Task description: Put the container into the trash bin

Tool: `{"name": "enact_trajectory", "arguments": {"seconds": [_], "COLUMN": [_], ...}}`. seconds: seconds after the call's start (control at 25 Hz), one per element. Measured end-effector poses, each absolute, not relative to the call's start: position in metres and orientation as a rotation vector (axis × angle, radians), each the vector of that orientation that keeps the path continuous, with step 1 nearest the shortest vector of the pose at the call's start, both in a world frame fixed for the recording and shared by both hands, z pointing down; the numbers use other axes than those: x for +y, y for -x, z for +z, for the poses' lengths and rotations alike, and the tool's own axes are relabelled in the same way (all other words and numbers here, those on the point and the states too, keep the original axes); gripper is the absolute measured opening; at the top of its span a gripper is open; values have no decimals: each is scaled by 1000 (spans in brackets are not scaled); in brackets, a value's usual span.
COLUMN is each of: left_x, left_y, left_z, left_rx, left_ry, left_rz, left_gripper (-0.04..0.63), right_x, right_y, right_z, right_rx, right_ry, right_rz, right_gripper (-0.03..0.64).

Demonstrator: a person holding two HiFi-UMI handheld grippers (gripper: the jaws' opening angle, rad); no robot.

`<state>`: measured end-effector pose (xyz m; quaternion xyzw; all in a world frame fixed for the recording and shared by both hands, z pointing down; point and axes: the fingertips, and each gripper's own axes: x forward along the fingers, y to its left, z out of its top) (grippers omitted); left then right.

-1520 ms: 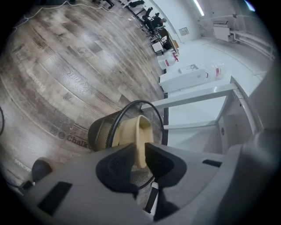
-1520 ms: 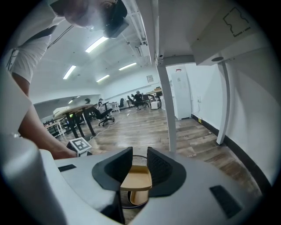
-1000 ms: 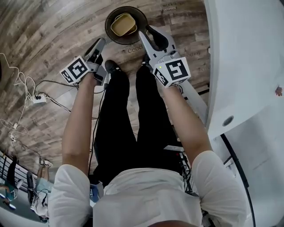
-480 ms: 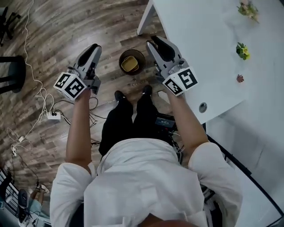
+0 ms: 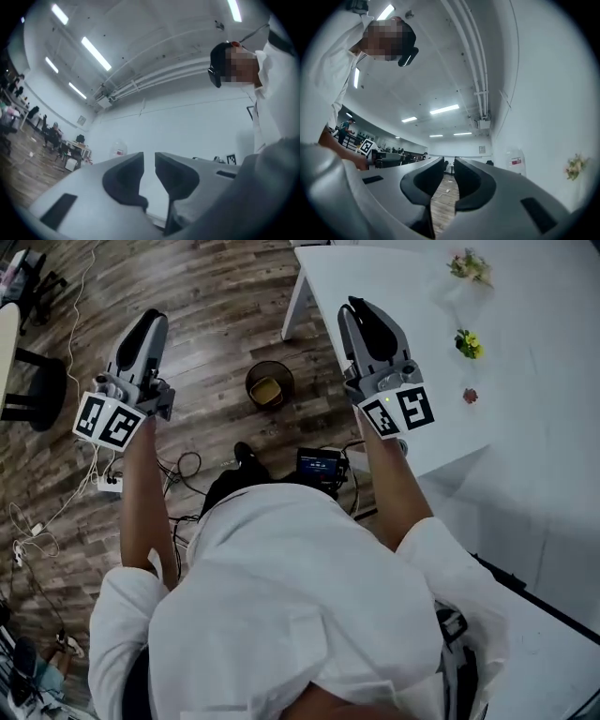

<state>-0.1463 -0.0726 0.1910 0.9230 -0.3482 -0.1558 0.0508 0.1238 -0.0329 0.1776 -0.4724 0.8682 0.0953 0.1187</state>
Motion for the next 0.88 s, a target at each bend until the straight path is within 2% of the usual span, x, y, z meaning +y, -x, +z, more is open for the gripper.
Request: {"name": "enact_trajectory", "arguments": {"seconds": [0.2,0.6,0.88], "left_x": [2,121,155], "left_y": [127,84,90], "left_z": [186,229,233], "left_rx": [-1218,-1199,-1396], "left_ry": [-2915,-2898,-2914], "left_rz": [-255,-148,-85], "left_gripper": [78,78,78], "right_x": [28,143,178], "right_y": [-144,-169,-168], "right_z": [190,234,255], "right_rx": [2520,2497,2500], "right_ry": [1404,1487,1560], "right_rz": [220,175,130], "right_gripper": [87,87,83]}}
